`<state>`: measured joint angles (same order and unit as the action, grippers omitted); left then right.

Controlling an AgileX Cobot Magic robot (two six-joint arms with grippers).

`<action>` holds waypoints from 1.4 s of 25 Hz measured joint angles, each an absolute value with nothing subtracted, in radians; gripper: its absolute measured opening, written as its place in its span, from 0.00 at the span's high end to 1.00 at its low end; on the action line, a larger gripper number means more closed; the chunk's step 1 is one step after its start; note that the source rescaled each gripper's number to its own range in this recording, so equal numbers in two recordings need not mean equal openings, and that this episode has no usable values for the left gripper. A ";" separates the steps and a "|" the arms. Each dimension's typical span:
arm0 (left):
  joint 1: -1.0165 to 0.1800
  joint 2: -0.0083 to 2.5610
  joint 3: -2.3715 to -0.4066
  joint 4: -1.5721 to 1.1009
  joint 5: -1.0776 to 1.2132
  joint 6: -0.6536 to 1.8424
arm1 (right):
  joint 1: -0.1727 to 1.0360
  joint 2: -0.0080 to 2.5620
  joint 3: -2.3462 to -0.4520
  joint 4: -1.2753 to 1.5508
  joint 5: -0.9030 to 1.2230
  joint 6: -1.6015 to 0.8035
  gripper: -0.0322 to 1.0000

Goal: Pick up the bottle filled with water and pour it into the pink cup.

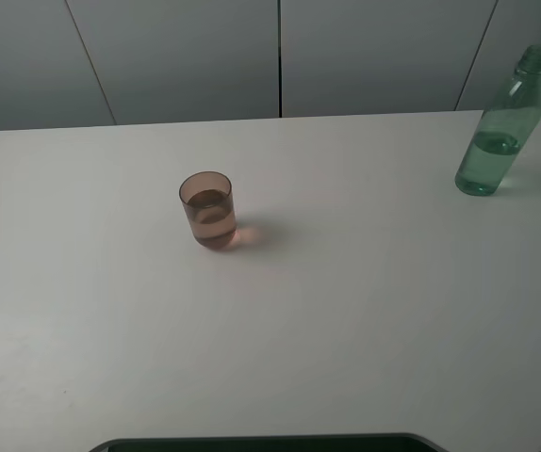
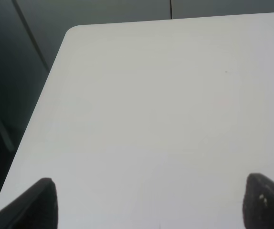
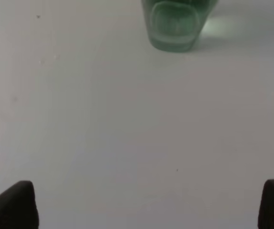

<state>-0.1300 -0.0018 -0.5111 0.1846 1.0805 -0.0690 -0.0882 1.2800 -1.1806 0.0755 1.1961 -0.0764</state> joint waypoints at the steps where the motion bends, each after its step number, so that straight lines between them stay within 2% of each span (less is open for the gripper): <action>1: -0.130 -0.002 -0.511 0.185 1.081 -0.069 | -0.088 1.252 -1.181 0.072 1.205 -0.075 0.00; 5: -0.130 -0.002 -0.511 0.185 1.081 -0.071 | -0.088 1.089 -1.120 0.072 1.211 -0.072 0.00; 16: -0.130 -0.002 -0.511 0.185 1.081 -0.071 | -0.088 0.521 -0.776 0.058 1.224 -0.070 0.00; 22: -0.130 -0.002 -0.511 0.185 1.081 -0.071 | -0.088 0.262 -0.621 0.055 1.159 -0.070 0.00; 28: -0.130 -0.002 -0.511 0.185 1.081 -0.071 | -0.088 0.084 -0.518 0.055 1.111 -0.055 0.00; 35: -0.130 -0.002 -0.511 0.185 1.081 -0.071 | -0.070 0.004 -0.512 0.048 1.101 -0.039 0.00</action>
<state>-0.1300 -0.0018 -0.5111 0.1846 1.0805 -0.0709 -0.0705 0.0036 -0.5122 0.0480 1.1014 -0.0394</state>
